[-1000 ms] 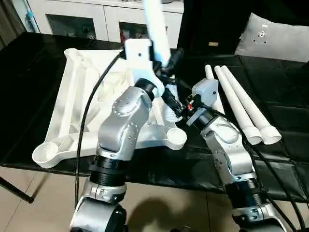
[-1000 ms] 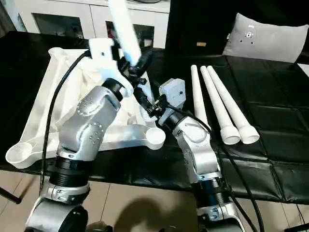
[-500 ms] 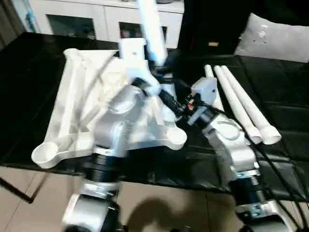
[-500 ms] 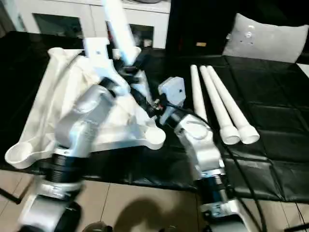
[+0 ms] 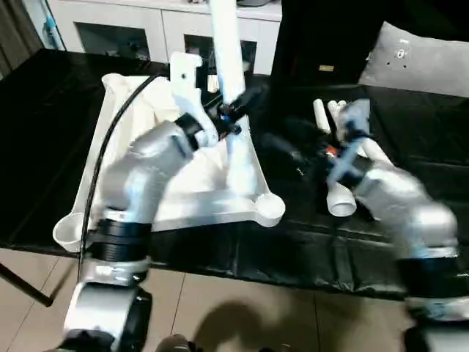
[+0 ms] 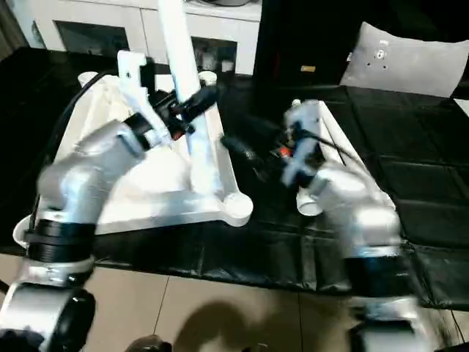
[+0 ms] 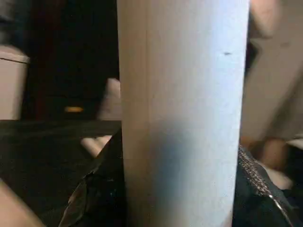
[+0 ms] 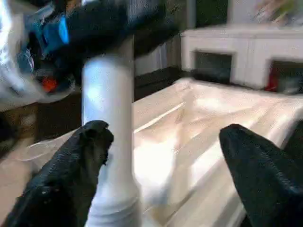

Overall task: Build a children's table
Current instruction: Pick table leg

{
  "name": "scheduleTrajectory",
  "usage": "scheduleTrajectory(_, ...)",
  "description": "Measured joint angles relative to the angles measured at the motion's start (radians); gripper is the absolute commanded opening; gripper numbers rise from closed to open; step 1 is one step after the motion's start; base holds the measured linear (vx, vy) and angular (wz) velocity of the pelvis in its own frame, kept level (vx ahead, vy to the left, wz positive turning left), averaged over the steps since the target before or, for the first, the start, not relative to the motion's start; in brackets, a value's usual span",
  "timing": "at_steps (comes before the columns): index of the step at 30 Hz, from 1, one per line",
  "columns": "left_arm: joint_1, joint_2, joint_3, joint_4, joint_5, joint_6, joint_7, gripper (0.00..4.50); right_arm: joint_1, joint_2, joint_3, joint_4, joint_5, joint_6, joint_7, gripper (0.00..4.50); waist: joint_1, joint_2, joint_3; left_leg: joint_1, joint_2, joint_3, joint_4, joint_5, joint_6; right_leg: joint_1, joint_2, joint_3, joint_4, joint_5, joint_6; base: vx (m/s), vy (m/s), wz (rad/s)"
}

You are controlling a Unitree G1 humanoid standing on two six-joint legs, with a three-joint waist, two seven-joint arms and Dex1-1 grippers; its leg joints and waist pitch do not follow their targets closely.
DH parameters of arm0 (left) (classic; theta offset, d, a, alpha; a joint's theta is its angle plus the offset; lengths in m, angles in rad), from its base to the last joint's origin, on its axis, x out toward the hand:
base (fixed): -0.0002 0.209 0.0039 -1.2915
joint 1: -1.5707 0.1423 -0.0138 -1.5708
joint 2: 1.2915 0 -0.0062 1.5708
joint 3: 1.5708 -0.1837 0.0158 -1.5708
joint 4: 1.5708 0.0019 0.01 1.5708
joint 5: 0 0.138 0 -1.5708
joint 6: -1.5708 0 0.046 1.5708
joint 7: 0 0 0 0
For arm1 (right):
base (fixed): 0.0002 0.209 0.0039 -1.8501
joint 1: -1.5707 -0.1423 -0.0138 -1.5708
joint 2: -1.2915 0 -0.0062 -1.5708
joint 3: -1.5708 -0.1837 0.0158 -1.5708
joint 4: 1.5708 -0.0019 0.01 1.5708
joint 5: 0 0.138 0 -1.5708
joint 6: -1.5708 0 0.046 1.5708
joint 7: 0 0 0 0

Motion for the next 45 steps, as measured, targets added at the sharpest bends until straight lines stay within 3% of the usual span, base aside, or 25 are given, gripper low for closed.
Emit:
scheduleTrajectory(4,-0.033,0.006,0.013,-0.006,-0.077,0.042,-0.061,1.88,0.003,-0.033,-0.002,-0.049,0.083,0.085,0.064,4.50,0.004,0.000,0.000,0.000,0.000,0.000,0.000,0.000,0.000,0.000,0.000,0.000,0.000,0.000,0.000,0.000,0.000,0.00)
scheduleTrajectory(9,-0.054,0.022,0.003,-0.015,-0.108,0.075,-0.133,1.88,0.003,-0.060,-0.002,-0.077,0.116,0.159,0.092,4.50,0.011,0.000,0.000,0.000,0.000,0.000,0.000,0.001,0.000,0.000,0.000,0.000,0.000,0.001,0.000,0.000,0.000,0.00)
scheduleTrajectory(17,-0.054,0.069,-0.143,-0.065,-0.044,0.051,-0.221,1.88,-0.005,-0.056,0.070,-0.106,0.088,0.202,0.061,4.50,0.011,0.000,0.000,0.000,0.001,0.000,0.000,0.001,-0.004,0.000,0.000,-0.001,0.000,0.002,0.000,0.000,0.000,0.00)
scheduleTrajectory(22,-0.054,0.088,-0.187,-0.079,-0.006,0.044,-0.241,1.88,-0.008,-0.053,0.109,-0.104,0.036,0.198,0.048,4.50,0.010,0.000,0.000,0.000,0.001,0.000,0.000,0.002,-0.007,0.000,0.000,-0.001,0.000,0.004,0.001,0.000,0.000,0.00)
scheduleTrajectory(45,-0.054,0.061,-0.194,-0.085,0.011,0.033,-0.228,1.88,-0.004,-0.012,0.120,-0.100,0.054,0.211,0.057,2.45,0.011,0.000,0.000,-0.001,0.001,0.000,0.000,0.005,-0.008,0.000,0.000,-0.001,0.000,0.006,0.001,0.000,0.000,0.00)
